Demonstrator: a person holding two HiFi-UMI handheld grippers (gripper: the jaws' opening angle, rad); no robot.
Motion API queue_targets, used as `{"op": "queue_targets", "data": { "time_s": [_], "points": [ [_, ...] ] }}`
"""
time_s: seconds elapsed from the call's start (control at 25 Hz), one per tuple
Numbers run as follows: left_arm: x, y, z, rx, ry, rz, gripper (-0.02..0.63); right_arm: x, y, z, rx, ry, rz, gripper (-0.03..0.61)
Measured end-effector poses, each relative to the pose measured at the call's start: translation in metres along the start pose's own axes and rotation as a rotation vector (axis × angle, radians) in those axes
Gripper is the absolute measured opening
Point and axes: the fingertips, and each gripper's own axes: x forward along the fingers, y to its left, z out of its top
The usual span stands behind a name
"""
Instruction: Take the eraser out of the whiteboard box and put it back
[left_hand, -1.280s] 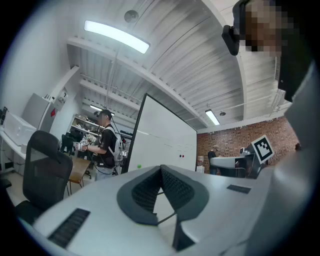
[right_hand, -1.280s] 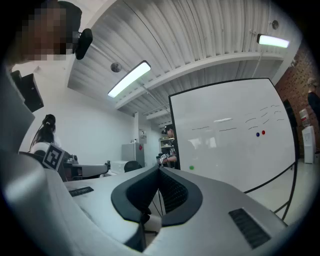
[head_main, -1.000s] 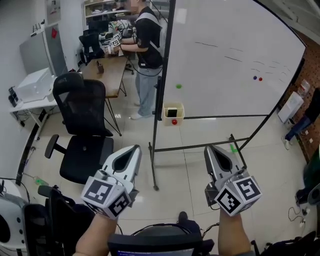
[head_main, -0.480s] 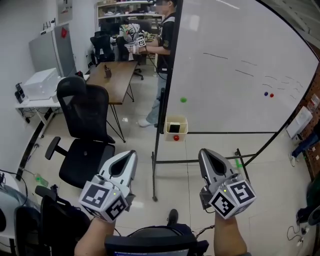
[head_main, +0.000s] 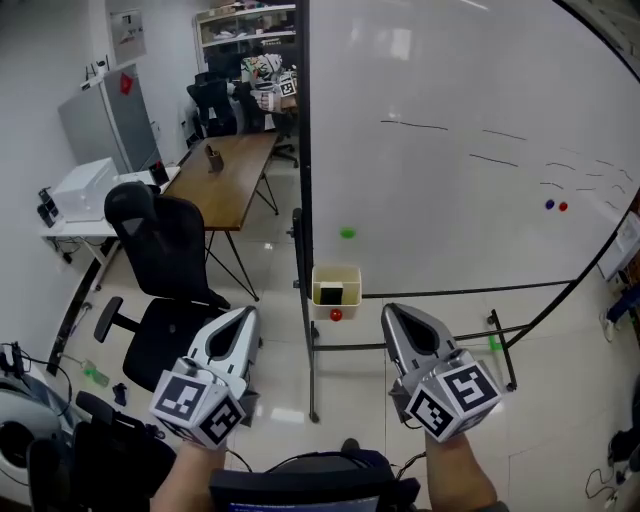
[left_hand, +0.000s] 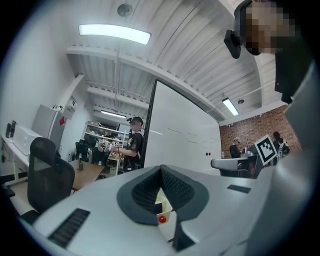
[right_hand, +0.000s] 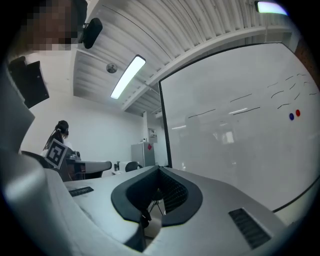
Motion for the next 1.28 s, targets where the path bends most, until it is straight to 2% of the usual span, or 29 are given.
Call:
{"op": "queue_targets", "data": {
  "time_s": [0.2, 0.36, 0.64, 0.8, 0.96, 1.08, 1.28],
  "points": [
    [0.046, 0.011, -0.006, -0.014, 0.021, 0.047, 0.032, 0.026, -0.039, -0.001, -0.019, 0.025, 0.04, 0.006],
    [0.076, 0.026, -0.007, 0.001, 0.036, 0.011, 0.032, 0.053, -0.054, -0.009, 0.002, 0.032, 0.027, 0.006],
    [0.104, 0.085, -0.011, 0.0, 0.056, -0.099, 0.032, 0.108, -0.052, -0.019, 0.006, 0.011, -0.097, 0.006],
    [0.109, 0.126, -0.004, 0.0, 0.048, -0.104, 0.032, 0.139, -0.045, -0.016, -0.003, 0.0, -0.149, 0.006],
    [0.115, 0.148, 0.001, -0.003, 0.021, -0.101, 0.032, 0.158, -0.048, -0.017, 0.0, 0.006, -0.201, 0.008],
    [0.121, 0.157, 0.006, -0.012, -0.002, -0.102, 0.032, 0.173, -0.046, -0.016, -0.018, 0.021, -0.213, 0.073],
    [0.127, 0.166, 0.011, -0.024, -0.014, -0.129, 0.032, 0.199, -0.04, -0.017, -0.04, 0.044, -0.215, 0.112]
  ]
}}
